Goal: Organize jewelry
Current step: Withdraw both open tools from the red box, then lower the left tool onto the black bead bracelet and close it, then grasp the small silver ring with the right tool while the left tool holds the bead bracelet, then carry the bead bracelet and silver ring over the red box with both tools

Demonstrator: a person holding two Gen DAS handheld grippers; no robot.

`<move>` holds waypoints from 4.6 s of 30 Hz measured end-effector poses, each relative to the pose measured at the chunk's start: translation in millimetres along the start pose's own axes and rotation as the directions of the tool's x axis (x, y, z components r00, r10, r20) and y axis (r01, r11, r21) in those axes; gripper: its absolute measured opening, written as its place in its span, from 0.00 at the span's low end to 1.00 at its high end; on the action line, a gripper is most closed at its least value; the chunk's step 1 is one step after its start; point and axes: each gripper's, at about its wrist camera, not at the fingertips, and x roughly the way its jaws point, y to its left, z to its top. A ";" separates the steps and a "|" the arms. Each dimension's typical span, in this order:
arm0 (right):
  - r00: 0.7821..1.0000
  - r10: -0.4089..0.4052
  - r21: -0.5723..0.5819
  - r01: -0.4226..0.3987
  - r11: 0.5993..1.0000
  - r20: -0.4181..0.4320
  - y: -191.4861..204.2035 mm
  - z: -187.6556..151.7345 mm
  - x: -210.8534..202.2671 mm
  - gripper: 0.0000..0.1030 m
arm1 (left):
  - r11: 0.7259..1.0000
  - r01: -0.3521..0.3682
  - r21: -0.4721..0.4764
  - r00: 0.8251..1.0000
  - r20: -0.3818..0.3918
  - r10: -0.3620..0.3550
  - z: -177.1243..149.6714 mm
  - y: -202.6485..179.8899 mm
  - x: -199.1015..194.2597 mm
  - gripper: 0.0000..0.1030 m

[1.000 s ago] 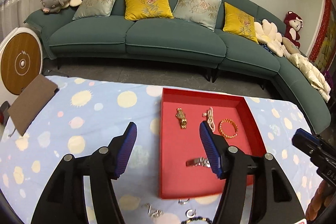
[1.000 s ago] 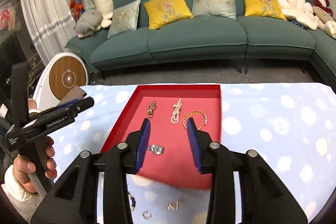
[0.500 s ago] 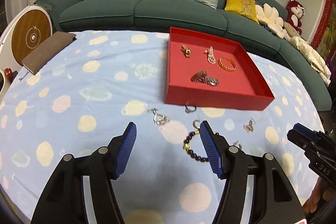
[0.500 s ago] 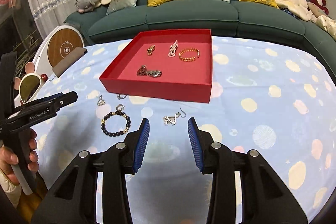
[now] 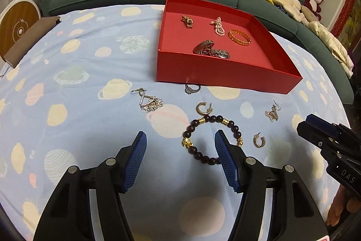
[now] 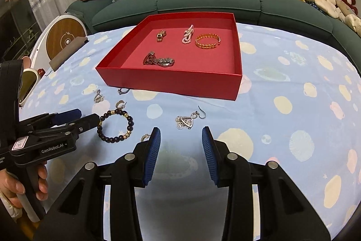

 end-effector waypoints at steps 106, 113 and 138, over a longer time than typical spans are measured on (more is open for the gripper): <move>0.974 0.175 -0.129 -0.156 0.979 0.144 72.4 91.0 28.0 0.02 | 0.992 0.119 0.038 0.972 0.198 -0.124 56.8 -0.6 -71.3 0.05; 0.975 0.112 -0.006 -0.113 0.994 0.190 18.8 108.3 23.0 0.02 | 0.991 0.113 0.076 0.953 0.273 -0.130 107.8 -27.4 -73.6 0.05; 0.990 0.011 0.103 -0.026 0.994 0.141 -33.7 117.3 53.9 0.02 | 0.979 0.193 0.067 0.948 0.246 -0.203 157.8 -10.7 -11.9 0.05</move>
